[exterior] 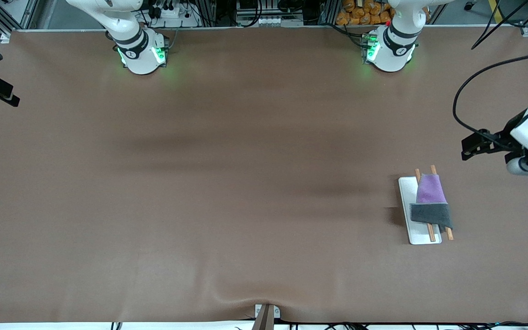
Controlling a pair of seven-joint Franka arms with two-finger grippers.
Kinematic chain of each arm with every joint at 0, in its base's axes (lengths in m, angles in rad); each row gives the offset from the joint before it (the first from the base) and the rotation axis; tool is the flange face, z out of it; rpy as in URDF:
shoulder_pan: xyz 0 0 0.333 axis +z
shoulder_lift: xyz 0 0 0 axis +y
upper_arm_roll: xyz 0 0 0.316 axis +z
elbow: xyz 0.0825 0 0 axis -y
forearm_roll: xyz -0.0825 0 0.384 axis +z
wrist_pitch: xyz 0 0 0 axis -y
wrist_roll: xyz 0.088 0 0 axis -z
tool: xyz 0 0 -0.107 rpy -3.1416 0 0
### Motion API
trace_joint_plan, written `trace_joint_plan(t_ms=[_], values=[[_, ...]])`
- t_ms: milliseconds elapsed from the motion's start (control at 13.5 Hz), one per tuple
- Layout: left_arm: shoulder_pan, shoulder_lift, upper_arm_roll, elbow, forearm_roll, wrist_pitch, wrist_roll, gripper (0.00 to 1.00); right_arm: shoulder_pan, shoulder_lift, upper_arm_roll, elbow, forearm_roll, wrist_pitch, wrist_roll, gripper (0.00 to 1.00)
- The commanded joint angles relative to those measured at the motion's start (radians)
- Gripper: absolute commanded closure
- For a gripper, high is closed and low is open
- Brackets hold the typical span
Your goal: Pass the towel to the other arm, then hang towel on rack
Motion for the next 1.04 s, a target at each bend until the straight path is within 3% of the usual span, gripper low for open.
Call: trace_joint_plan(t_ms=[0, 222, 667, 963], values=[[0.007, -0.046, -0.025, -0.016, -0.004, -0.047, -0.074, 0.0, -0.007, 0.008, 0.006, 0.009, -0.006, -0.002, -0.016, 0.0], [-0.007, -0.103, 0.009, -0.06, -0.01, -0.058, -0.073, 0.0, -0.007, 0.007, 0.008, 0.009, 0.003, -0.002, -0.013, 0.0], [-0.183, -0.244, 0.254, -0.212, -0.087, -0.058, -0.076, 0.0, -0.006, 0.007, 0.008, 0.006, 0.001, 0.008, -0.004, 0.0], [-0.195, -0.295, 0.268, -0.272, -0.096, -0.06, -0.077, 0.0, -0.006, 0.005, 0.008, 0.007, 0.001, 0.008, -0.004, 0.0]])
